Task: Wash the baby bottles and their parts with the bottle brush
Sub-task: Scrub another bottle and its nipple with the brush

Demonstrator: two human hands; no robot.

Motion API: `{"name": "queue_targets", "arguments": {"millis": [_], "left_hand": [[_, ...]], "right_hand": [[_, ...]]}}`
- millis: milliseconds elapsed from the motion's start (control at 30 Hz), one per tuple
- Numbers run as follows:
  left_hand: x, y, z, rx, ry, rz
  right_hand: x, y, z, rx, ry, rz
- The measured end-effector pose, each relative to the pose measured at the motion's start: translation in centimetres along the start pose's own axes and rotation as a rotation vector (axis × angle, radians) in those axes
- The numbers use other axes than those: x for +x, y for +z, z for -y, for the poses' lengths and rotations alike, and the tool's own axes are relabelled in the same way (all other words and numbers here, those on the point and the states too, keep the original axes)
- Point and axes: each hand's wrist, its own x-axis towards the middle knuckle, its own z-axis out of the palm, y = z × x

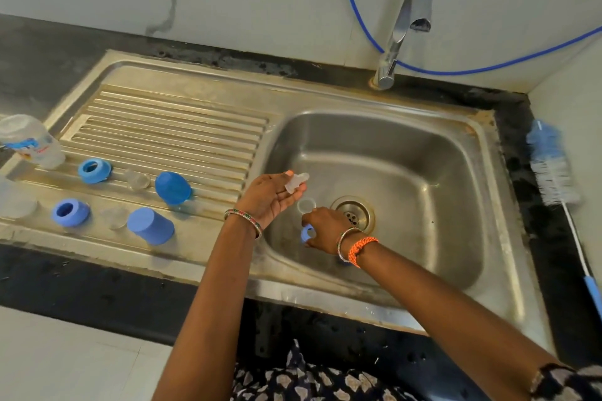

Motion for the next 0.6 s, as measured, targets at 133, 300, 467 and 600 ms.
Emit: {"name": "queue_targets", "arguments": {"millis": [133,300,467,600], "left_hand": [[1.2,0.1,0.6,-0.048,-0.051,-0.041],[3.7,0.8,0.7,0.051,-0.079,-0.085],[8.1,2.0,0.7,0.351,-0.137,-0.206],[11.5,2.3,0.7,0.409,-0.166,-0.206]], "right_hand": [[-1.5,-1.5,-1.1,0.023,-0.035,0.040],[-0.3,-4.9,-6.0,0.179,0.090,-0.122],[7.1,-3.5,-10.2,0.096,0.232,-0.222],[10.2,-1.6,-12.0,-0.009,0.269,-0.135]]}}
